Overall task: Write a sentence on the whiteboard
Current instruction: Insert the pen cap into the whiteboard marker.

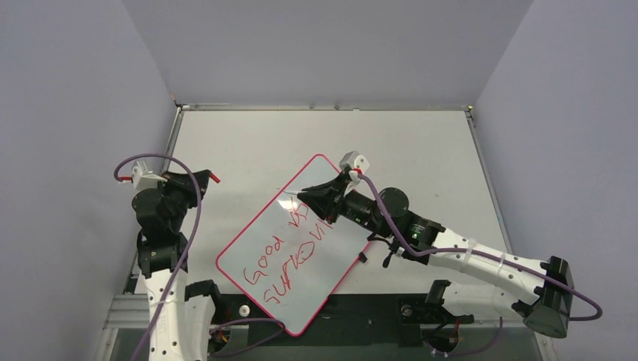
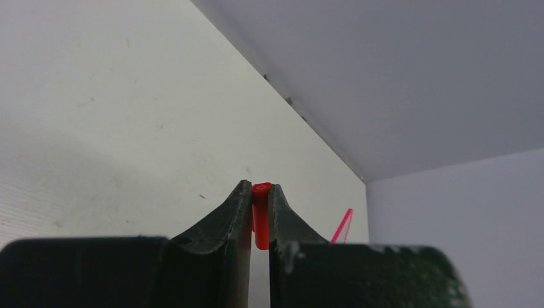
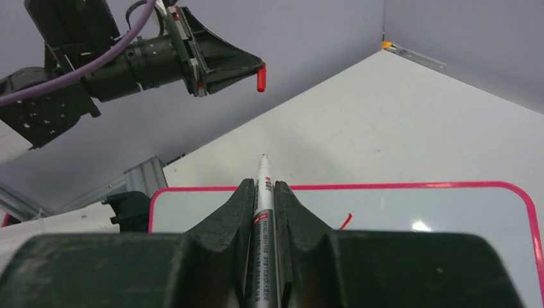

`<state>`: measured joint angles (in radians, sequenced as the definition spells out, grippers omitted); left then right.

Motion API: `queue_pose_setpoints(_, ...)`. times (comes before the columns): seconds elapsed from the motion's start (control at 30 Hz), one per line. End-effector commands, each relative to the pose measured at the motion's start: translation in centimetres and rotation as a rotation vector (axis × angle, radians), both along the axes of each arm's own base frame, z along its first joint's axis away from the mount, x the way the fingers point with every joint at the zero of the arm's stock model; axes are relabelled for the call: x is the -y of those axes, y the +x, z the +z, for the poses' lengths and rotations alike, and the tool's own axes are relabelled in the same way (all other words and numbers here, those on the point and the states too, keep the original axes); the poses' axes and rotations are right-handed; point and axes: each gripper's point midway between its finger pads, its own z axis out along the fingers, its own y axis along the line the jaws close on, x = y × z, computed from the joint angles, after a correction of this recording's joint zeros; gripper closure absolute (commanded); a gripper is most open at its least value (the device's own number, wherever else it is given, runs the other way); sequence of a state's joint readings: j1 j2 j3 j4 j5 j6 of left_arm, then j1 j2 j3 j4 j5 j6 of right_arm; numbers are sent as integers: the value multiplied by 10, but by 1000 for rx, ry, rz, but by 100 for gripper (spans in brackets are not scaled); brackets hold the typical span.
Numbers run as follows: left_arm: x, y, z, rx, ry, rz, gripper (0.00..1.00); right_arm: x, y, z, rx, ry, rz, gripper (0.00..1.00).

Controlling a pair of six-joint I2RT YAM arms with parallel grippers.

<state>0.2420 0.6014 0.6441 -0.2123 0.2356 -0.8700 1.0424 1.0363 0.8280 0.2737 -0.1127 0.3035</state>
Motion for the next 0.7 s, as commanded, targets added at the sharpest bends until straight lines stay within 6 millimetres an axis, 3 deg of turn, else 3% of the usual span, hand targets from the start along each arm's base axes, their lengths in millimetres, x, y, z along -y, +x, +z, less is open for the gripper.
queue_pose_setpoints(0.0,25,-3,49,161,-109,-119,100,-21,-12,55,76,136,64,100)
queue_pose_setpoints(0.2,33,-5,62,164,-300,-128,100,-37,-11,71,98,177,49,100)
queue_pose_setpoints(0.33,39,-6,65,138,-517,-130,100,-42,-2,78,117,189,1,100)
queue_pose_setpoints(0.67,46,-6,76,134,-733,-143,100,-69,9,66,295,74,-51,100)
